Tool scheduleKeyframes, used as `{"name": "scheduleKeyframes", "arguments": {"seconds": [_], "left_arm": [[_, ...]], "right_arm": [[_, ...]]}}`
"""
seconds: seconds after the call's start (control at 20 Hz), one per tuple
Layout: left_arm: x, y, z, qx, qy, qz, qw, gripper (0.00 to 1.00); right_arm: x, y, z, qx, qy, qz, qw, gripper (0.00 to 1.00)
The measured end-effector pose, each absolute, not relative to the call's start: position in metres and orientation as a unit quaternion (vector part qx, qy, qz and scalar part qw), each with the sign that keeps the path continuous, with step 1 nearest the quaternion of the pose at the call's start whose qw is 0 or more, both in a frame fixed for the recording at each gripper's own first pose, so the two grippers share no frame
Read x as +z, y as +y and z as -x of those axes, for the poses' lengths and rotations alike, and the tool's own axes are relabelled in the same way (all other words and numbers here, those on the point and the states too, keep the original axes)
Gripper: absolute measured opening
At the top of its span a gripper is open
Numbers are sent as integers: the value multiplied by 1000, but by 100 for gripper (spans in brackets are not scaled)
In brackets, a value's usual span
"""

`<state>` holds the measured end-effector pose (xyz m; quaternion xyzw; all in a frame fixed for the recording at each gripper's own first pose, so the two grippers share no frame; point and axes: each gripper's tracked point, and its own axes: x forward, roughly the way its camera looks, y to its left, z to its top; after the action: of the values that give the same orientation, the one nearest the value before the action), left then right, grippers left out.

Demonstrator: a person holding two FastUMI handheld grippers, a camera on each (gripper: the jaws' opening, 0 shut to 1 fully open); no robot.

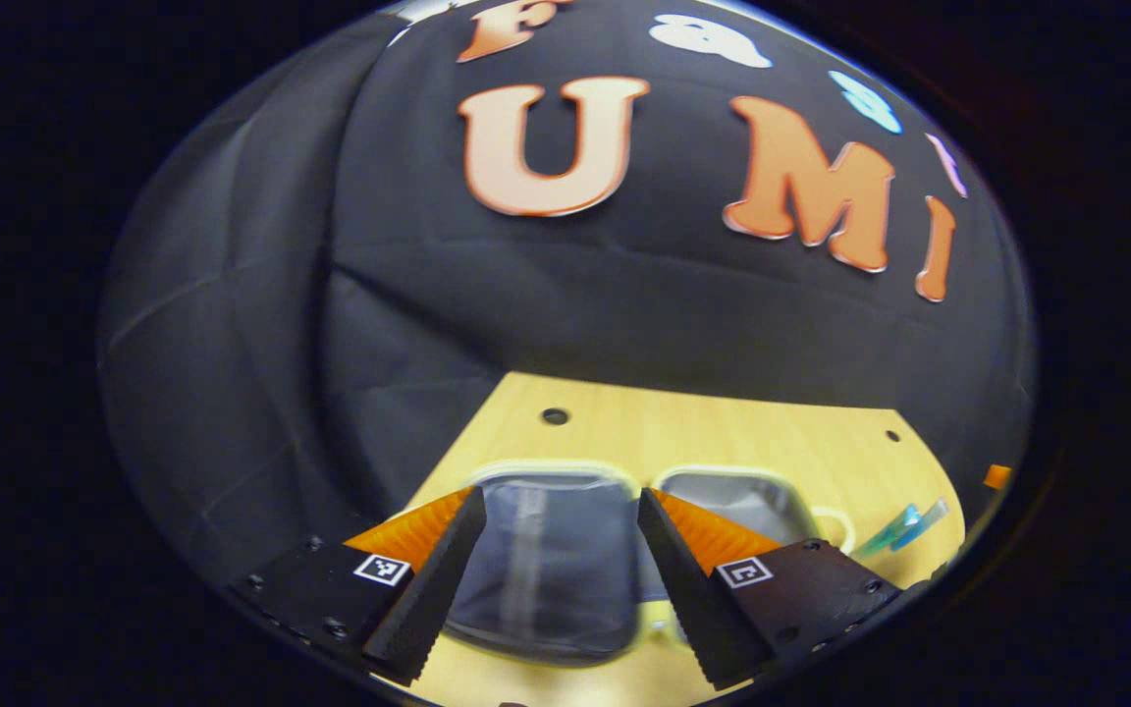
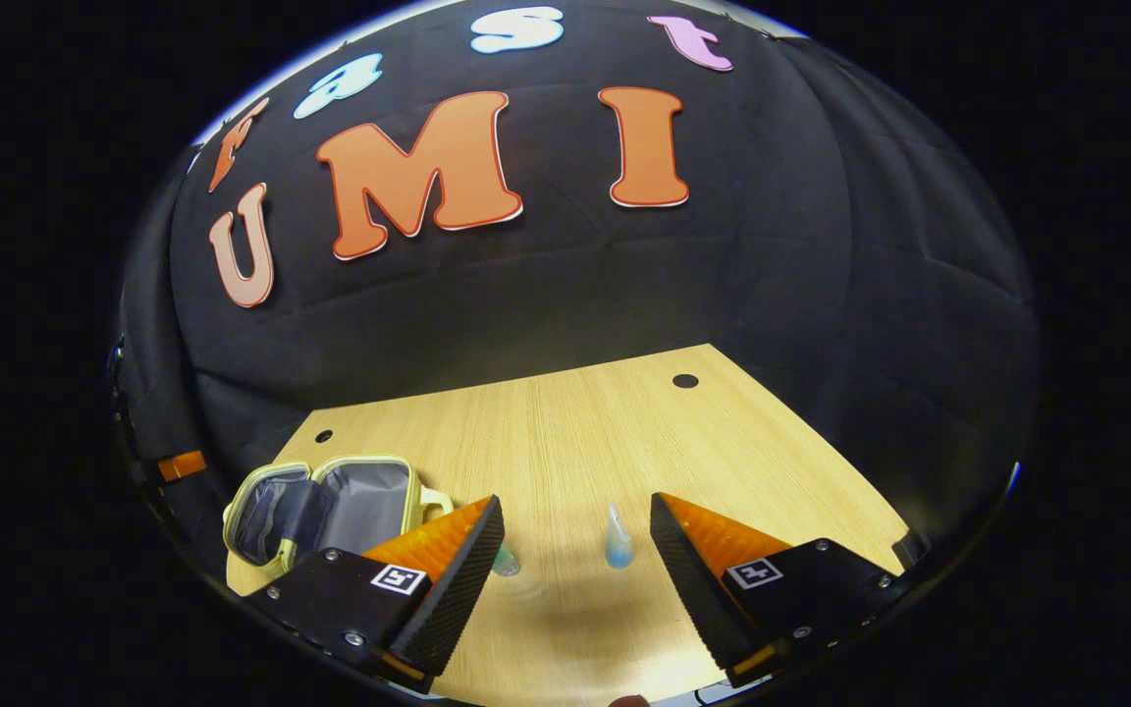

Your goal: First open the suitcase, pack the skin care products into it, and then close the suitcase.

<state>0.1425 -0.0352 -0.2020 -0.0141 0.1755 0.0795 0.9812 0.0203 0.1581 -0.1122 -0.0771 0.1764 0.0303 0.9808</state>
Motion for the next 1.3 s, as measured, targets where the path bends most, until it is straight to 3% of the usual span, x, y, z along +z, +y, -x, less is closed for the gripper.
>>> {"name": "scheduleKeyframes", "arguments": {"seconds": [0.3, 0.65, 0.95, 1.3], "left_arm": [[-209, -230, -157, -30, 131, -76, 988, 97], [-303, -380, -135, -110, 178, -93, 973, 98], [-372, -413, -157, -97, 243, -81, 962, 98], [-409, -421, -187, -69, 262, -88, 959, 99]], "right_arm": [[-122, 112, -32, 46, 202, 91, 974, 95], [-140, 75, -44, 66, 231, 105, 965, 95], [-156, 38, -42, 52, 258, 99, 960, 96], [-165, 10, -38, 33, 273, 93, 957, 95]]}}
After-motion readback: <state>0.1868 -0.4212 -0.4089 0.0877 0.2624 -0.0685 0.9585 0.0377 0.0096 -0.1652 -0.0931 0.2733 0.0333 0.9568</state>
